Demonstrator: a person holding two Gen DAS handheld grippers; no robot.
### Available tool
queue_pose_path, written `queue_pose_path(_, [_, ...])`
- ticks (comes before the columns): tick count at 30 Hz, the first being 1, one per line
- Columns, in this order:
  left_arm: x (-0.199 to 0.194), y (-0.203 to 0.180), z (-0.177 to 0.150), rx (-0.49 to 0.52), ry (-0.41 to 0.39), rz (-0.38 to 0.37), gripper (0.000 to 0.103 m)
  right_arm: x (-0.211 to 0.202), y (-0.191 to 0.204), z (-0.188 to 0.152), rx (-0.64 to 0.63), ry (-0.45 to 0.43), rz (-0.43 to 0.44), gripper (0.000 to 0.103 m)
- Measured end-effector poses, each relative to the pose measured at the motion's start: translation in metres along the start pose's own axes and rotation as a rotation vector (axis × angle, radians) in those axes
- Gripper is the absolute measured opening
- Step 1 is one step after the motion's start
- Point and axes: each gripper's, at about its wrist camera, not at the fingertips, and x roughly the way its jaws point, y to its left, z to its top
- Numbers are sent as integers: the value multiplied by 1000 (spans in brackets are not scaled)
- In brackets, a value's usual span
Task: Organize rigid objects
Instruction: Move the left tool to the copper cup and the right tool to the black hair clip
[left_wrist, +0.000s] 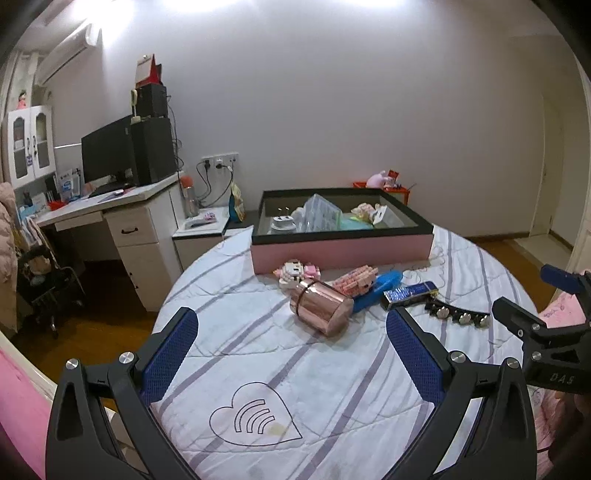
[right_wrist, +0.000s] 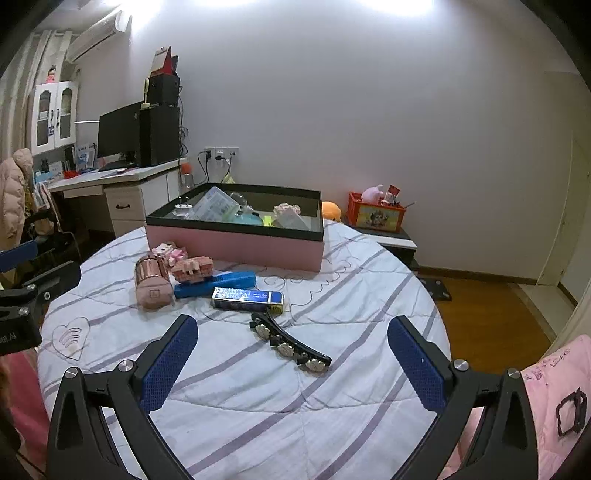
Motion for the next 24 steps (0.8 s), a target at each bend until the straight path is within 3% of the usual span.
queue_pose_path(4, [15,-7,0,4,31,-9,103,12,-5,-2,21,29,9,103])
queue_pose_path(8, [48,-13,2,-10,125,-23,103,28,-10,-7,41,71,15,103])
queue_pose_path(13, [91,-19,4,-28,246,18,103,44,-19,-11,66,108,21,103])
queue_pose_path(24, [150,-25,20,-41,339,33,103,77,-34,-7,109,177,54,103])
